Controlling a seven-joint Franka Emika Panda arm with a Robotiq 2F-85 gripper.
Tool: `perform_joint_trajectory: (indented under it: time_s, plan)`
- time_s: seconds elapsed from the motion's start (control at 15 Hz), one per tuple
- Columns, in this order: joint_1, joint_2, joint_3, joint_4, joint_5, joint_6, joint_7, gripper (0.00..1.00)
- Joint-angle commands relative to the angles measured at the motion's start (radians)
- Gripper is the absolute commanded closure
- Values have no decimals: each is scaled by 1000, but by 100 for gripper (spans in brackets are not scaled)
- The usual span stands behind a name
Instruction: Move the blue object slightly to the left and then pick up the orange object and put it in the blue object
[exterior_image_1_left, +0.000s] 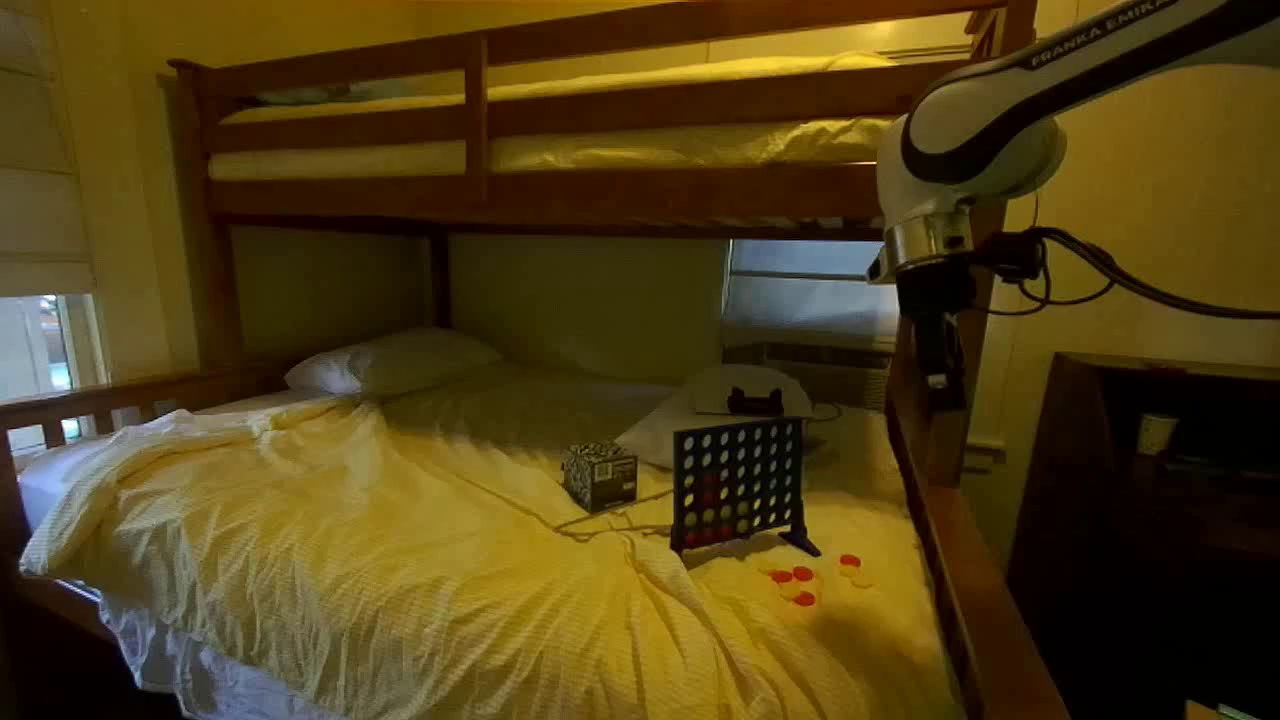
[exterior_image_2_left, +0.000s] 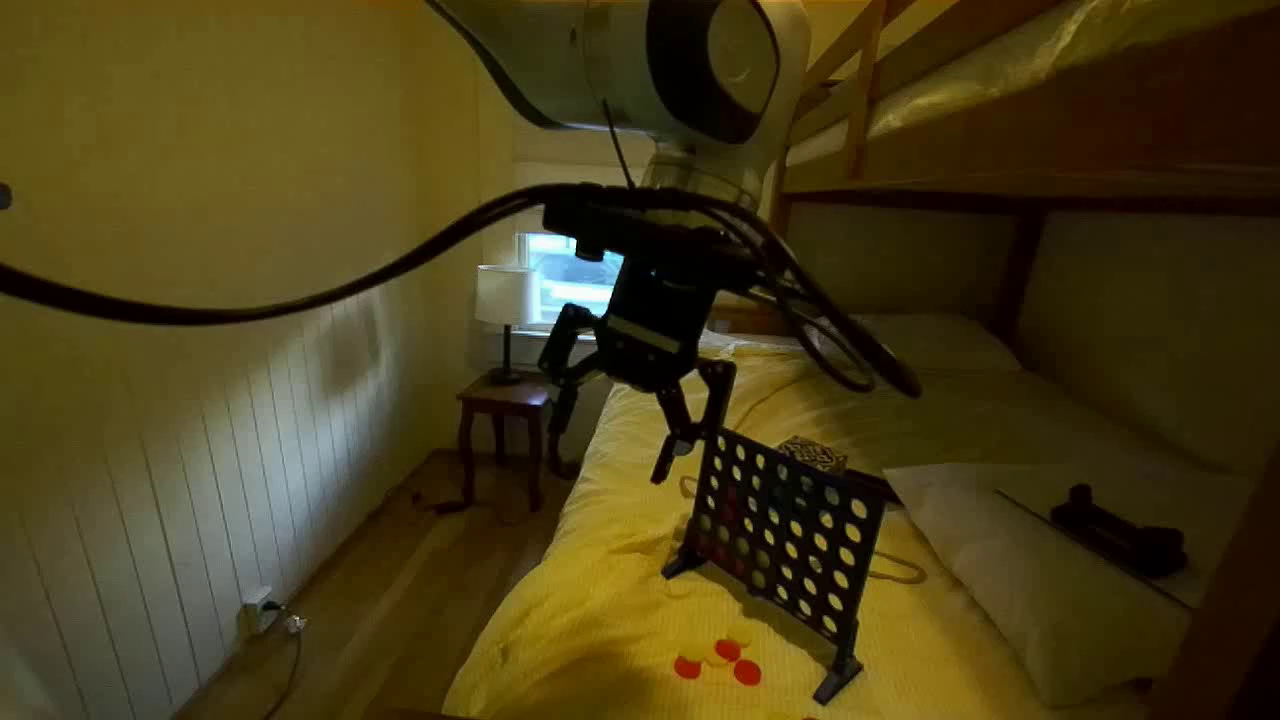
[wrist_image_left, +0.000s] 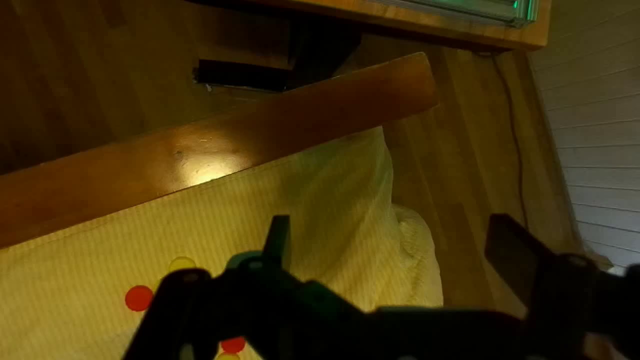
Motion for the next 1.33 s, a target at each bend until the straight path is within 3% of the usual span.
perform_joint_trajectory:
  time_s: [0.0, 0.47, 0.73, 0.93, 1.07, 1.2, 1.27]
  plan:
    - [-22, 2, 19, 1, 6, -1, -6, 0]
    - [-22, 2, 19, 1, 6, -1, -6, 0]
    - [-17, 50, 21, 54, -58, 147, -88, 0]
    - [-4, 107, 10, 80, -20, 338, -160, 0]
    - [4, 167, 7, 116, -5, 376, -239, 0]
    - [2, 260, 7, 196, 13, 306, -298, 0]
    - [-15, 156, 26, 99, -16, 355, -239, 0]
